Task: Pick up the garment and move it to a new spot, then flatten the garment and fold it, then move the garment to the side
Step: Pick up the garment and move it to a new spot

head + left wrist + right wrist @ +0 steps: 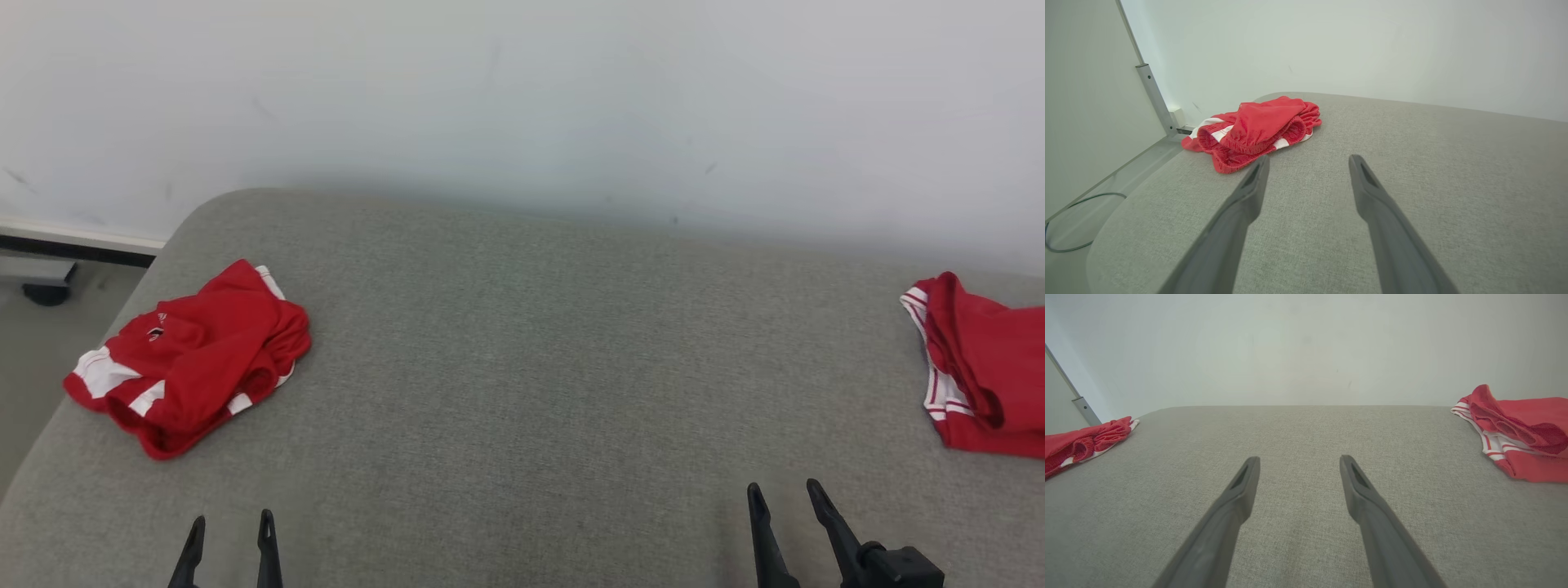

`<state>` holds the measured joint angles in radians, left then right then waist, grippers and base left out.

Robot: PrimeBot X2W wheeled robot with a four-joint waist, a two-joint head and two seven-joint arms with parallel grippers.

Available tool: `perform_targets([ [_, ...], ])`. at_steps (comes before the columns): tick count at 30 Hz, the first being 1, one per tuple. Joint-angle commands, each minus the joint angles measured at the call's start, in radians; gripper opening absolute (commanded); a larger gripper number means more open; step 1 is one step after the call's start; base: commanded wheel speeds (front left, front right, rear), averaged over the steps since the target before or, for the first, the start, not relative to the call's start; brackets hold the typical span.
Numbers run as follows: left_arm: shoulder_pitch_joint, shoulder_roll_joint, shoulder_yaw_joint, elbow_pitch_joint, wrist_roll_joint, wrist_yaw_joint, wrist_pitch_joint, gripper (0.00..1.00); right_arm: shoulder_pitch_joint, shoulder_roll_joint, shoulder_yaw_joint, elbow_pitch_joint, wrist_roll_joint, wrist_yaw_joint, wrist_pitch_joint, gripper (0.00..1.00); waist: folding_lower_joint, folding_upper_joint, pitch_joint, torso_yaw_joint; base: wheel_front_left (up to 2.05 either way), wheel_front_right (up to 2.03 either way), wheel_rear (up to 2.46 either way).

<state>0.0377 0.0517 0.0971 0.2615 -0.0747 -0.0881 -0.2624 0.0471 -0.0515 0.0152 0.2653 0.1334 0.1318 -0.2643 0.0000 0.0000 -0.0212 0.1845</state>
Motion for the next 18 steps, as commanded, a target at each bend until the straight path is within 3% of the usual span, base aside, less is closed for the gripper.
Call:
perform_targets([
  [1,0.010,0.002,0.005,0.003,0.007,-0.002,-0.003,1.00,0.012,0.002,0.002,-0.001,0.005,-0.003,-0.001,1.00,0.0000,0.0000,-0.004,0.053,0.00,0.00,0.00],
  [18,0.024,0.008,0.056,0.010,0.014,-0.005,-0.003,1.00,0.017,0.002,0.001,-0.003,0.006,-0.003,0.000,1.00,0.0000,0.0000,-0.006,0.220,0.00,0.00,0.00],
])
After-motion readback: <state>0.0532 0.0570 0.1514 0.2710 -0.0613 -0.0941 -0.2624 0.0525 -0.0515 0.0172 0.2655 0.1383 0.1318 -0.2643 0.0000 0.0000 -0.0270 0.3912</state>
